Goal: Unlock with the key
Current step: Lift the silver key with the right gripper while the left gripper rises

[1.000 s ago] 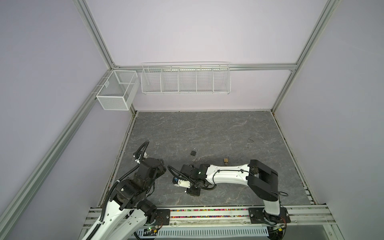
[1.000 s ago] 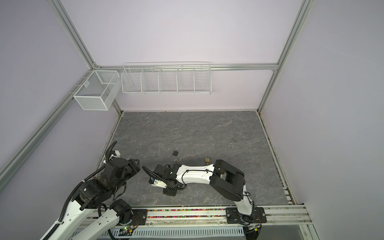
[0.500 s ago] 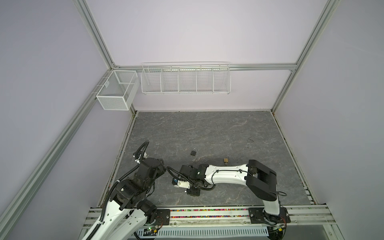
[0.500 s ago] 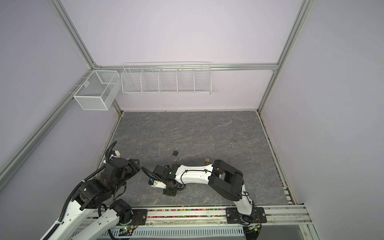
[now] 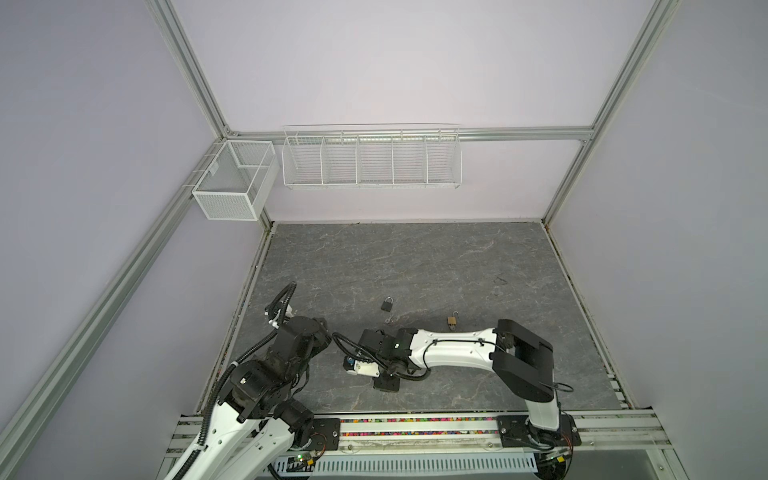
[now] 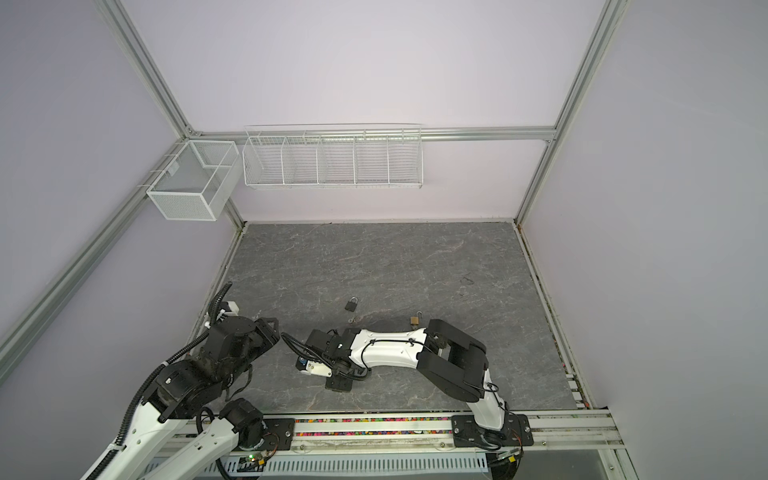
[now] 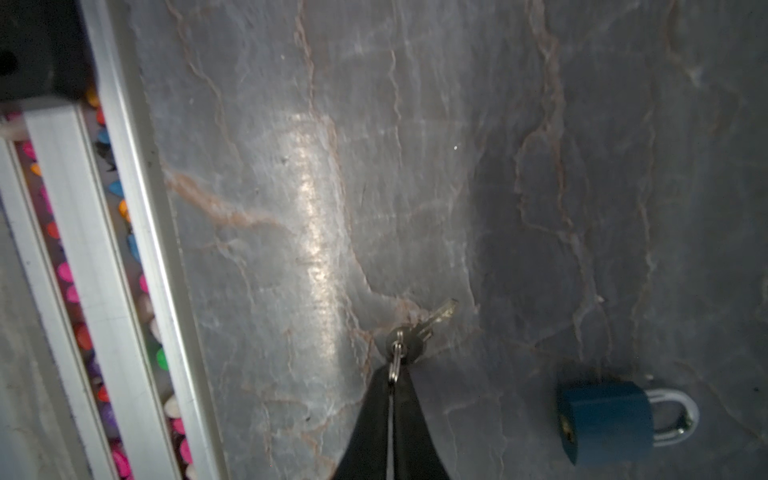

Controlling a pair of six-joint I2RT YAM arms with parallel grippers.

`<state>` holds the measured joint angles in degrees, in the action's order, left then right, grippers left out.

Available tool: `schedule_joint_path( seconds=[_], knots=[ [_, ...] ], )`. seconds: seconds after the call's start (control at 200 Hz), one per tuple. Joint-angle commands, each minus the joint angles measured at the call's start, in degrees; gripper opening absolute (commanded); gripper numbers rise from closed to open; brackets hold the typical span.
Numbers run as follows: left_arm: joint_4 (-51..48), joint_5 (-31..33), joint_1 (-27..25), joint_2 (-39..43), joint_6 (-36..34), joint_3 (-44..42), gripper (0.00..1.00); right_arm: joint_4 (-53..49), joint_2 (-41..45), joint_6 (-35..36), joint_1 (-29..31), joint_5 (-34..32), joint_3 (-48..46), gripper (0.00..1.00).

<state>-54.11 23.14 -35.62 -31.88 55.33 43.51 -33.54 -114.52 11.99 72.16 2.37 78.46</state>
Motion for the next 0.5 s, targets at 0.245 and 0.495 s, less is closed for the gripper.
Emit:
schedule_joint_path(
  seconds=[0.245, 0.495],
  knots=[
    [-1.39, 1.72, 0.3, 1.53, 1.47, 0.15, 0.61, 3.34, 3.47, -4.54, -0.64, 1.79, -3.54, 0.07],
    [-1.09, 1.32, 0.3, 1.46, 1.38, 1.44, 0.61, 7.84, 8.47, -10.61, -3.13, 4.74, -8.38, 0.07]
  ],
)
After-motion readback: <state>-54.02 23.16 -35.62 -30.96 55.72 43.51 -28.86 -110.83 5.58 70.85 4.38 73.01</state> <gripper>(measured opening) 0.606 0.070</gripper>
